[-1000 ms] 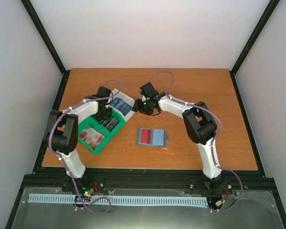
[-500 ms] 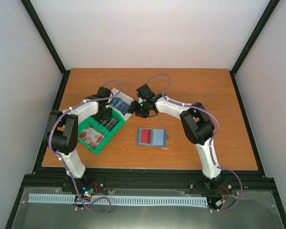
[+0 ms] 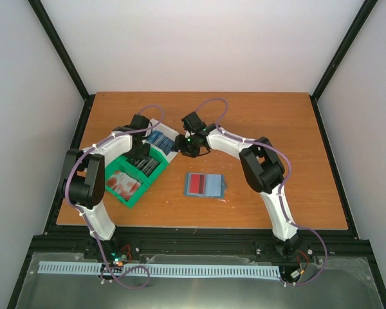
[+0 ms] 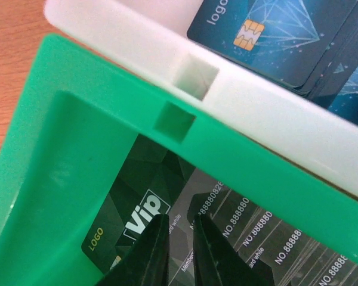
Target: Put the credit cards into the card holder
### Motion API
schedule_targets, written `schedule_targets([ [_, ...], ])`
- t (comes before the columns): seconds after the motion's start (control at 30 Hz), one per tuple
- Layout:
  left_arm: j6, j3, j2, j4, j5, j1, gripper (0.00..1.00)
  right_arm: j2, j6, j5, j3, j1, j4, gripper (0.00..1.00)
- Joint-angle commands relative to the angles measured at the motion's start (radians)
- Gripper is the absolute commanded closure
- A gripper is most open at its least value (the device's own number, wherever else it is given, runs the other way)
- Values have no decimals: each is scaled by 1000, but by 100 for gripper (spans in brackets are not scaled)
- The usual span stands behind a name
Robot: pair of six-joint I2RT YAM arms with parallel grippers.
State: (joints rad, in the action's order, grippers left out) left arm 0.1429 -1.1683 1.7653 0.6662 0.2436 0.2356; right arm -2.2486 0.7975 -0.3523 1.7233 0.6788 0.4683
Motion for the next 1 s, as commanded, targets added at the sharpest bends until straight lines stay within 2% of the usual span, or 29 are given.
schedule_targets([
  [0.0,-14,-29,-6,25,-16,-6,84,-33,3,27,12,7,45,45],
  [0.17,-37,-1,2,-16,-61,-5,76,-43,-7,0,12,7,33,45],
  [0.5,-55,24,38,-59,-12,-6,75,-52,-26,2,11,10,50,46],
  [0.73,-36,31,40,-82,90,-6,83,-67,-25,34,34,10,92,46],
  [0.97,-34,22,9,-86,151,-6,85,-81,-16,68,47,11,131,48],
])
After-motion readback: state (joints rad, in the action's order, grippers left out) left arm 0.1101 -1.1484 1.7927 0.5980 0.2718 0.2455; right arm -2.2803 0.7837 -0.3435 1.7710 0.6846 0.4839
